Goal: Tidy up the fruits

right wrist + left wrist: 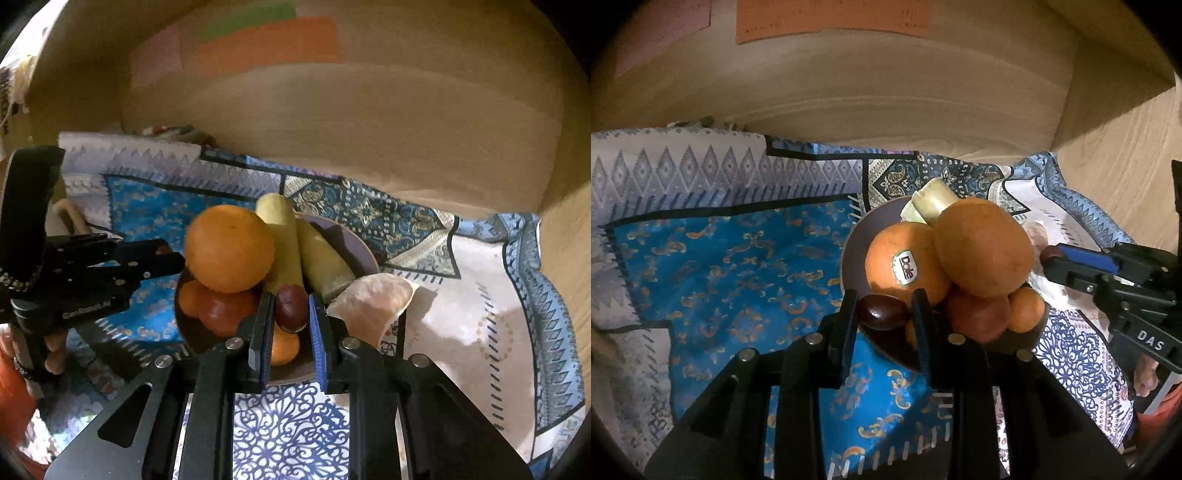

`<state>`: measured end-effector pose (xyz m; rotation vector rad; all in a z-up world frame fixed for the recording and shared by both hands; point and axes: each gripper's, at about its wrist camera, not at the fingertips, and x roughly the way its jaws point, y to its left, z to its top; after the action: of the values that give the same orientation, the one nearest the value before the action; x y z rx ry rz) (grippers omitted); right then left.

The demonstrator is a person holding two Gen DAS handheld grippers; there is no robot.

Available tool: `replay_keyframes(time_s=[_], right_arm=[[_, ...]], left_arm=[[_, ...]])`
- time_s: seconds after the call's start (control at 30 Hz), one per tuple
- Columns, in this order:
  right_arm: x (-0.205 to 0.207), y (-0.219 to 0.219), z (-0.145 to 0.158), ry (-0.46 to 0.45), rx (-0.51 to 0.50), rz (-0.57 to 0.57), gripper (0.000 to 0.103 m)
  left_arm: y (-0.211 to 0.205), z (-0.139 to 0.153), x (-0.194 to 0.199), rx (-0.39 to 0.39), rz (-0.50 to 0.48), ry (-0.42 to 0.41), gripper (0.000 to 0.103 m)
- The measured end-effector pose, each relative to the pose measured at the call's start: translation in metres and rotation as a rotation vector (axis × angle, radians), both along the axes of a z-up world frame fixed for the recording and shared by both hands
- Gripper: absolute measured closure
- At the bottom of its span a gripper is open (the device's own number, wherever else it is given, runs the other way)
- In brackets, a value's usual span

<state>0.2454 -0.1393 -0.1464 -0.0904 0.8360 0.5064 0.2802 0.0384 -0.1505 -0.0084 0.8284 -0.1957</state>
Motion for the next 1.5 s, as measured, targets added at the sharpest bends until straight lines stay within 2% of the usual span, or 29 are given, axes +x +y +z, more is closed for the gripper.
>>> replay_keyframes(time_s=[0.23,0.33,0.4,0.47,0.73,0.87,1.0,1.3,1.43,1.5], right_arm=[[0.008,0.003,-0.010,0.021,-0.011,-0.001,0.086],[0.010,0.004,-0.014,0.030,-0.018,-0.005,0.083],[0.010,0.003,-0.015,0.030,-0.015,-0.011,0.072],[0.010,0.002,-0.012,0.016,-0.010,-0.015,0.066],[0.004,-0.003,0.005,-0.030,0.005,-0.032,0.065],[-0.005,-0.012,0.024,-0.072,0.039,-0.057,0.065],[-0.024,-0.021,0.050,-0.143,0.067,-0.072,0.065],[-0.093,-0.038,0.120,-0.337,0.156,-0.104,0.065],[-0.130,-0.043,0.147,-0.432,0.180,-0.112,0.065],[-0.143,-0.045,0.154,-0.463,0.193,-0.113,0.060]], left_arm=[[-0.001,-0.005,0.007,-0.016,-0.010,0.018,0.074],[-0.001,-0.005,0.008,-0.016,-0.011,0.019,0.073],[0.000,-0.006,0.008,-0.020,-0.004,0.019,0.070],[0.001,-0.006,0.008,-0.029,0.001,0.024,0.068],[0.004,0.012,-0.009,-0.041,0.027,-0.021,0.068],[0.006,0.037,-0.030,-0.032,0.066,-0.099,0.068],[0.005,0.071,-0.063,-0.023,0.098,-0.218,0.068],[-0.009,0.136,-0.145,-0.022,0.126,-0.453,0.067],[-0.017,0.156,-0.185,-0.027,0.123,-0.539,0.053],[-0.020,0.162,-0.203,-0.017,0.127,-0.575,0.047]])
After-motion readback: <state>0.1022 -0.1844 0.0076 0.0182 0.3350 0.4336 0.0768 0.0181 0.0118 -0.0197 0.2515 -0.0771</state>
